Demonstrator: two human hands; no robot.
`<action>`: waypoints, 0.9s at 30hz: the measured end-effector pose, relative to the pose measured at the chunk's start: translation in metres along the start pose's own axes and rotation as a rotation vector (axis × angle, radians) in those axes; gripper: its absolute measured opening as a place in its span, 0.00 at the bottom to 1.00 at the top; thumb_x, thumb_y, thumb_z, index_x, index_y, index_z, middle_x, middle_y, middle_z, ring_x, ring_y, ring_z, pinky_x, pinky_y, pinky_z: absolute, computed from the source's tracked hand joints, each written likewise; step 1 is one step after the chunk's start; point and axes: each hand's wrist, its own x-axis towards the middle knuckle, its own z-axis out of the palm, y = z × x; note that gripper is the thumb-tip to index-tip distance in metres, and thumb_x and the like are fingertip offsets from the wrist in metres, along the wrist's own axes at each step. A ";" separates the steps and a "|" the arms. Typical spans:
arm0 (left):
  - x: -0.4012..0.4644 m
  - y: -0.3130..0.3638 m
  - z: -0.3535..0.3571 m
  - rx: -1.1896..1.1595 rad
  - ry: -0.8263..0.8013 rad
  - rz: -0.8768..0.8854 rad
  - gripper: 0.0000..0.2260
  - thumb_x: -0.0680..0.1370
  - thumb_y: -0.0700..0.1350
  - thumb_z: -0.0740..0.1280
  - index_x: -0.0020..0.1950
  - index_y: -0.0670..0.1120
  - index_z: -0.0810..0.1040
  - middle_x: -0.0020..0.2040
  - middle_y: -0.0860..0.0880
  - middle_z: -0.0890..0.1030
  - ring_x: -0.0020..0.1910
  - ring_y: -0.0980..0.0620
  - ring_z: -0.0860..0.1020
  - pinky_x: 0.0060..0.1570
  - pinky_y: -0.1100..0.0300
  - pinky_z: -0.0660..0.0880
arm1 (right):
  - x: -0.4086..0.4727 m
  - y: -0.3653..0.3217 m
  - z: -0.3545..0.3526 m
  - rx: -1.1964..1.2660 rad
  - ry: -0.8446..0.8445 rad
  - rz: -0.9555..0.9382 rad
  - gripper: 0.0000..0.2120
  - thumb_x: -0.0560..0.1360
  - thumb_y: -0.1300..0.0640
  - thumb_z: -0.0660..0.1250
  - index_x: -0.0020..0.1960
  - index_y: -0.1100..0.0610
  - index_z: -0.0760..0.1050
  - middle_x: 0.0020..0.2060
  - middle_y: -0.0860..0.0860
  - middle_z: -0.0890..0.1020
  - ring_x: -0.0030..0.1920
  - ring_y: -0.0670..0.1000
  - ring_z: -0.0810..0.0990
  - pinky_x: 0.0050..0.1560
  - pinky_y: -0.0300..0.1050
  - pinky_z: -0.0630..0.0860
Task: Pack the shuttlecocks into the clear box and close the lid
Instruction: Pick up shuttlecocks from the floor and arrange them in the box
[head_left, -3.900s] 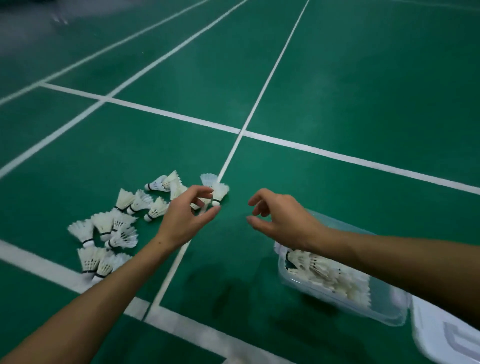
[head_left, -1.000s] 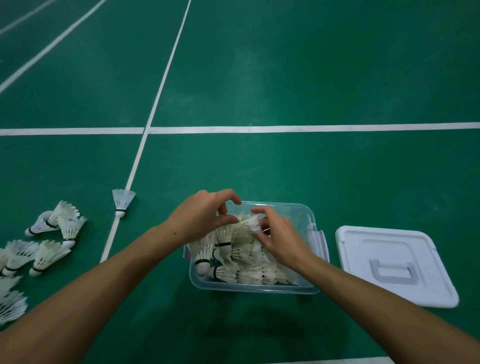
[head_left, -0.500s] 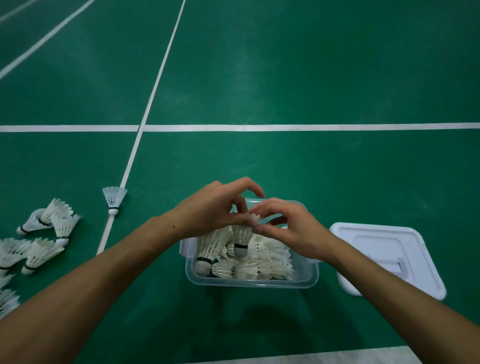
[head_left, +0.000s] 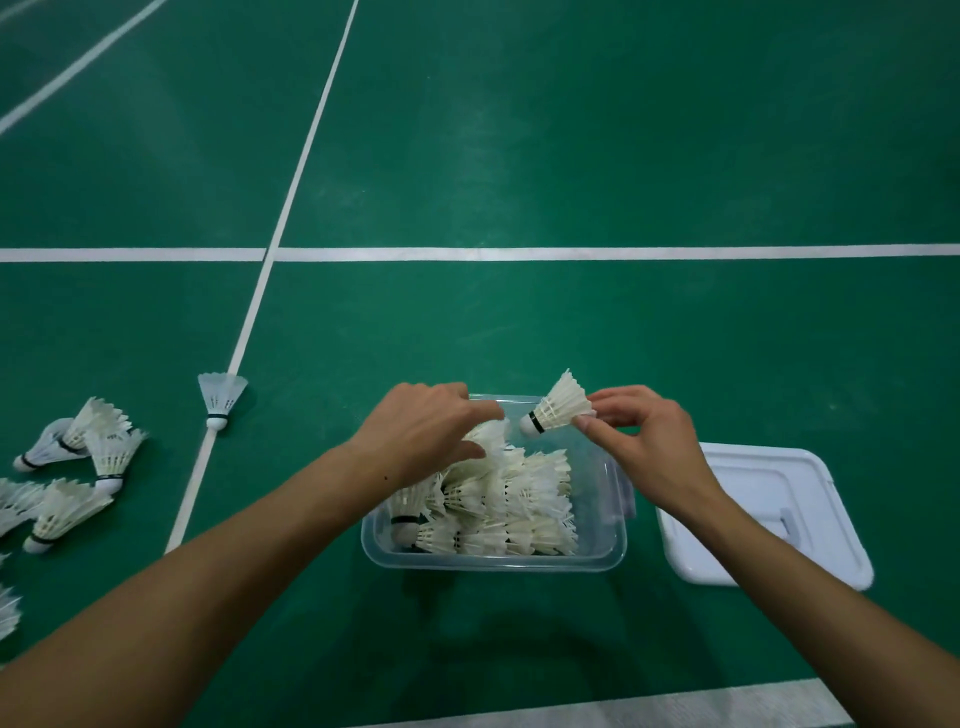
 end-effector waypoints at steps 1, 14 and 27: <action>0.004 0.003 0.005 0.027 -0.022 0.012 0.24 0.80 0.63 0.68 0.75 0.62 0.70 0.57 0.50 0.83 0.47 0.50 0.83 0.44 0.56 0.80 | -0.002 0.001 0.002 -0.015 0.011 0.008 0.07 0.75 0.51 0.79 0.51 0.52 0.89 0.52 0.44 0.85 0.46 0.40 0.84 0.54 0.39 0.82; 0.006 -0.007 0.009 -0.052 -0.088 -0.058 0.12 0.81 0.62 0.68 0.58 0.57 0.81 0.49 0.56 0.83 0.43 0.55 0.79 0.40 0.59 0.76 | -0.014 -0.021 0.051 -0.143 -0.108 -0.101 0.05 0.78 0.52 0.75 0.48 0.51 0.89 0.45 0.44 0.86 0.46 0.42 0.83 0.52 0.45 0.82; 0.000 -0.006 0.017 -0.156 -0.014 -0.036 0.18 0.81 0.57 0.70 0.67 0.56 0.69 0.42 0.56 0.79 0.41 0.52 0.78 0.44 0.54 0.80 | 0.002 -0.017 0.073 -0.243 -0.317 -0.057 0.14 0.80 0.58 0.73 0.37 0.61 0.79 0.32 0.54 0.77 0.35 0.50 0.71 0.37 0.47 0.65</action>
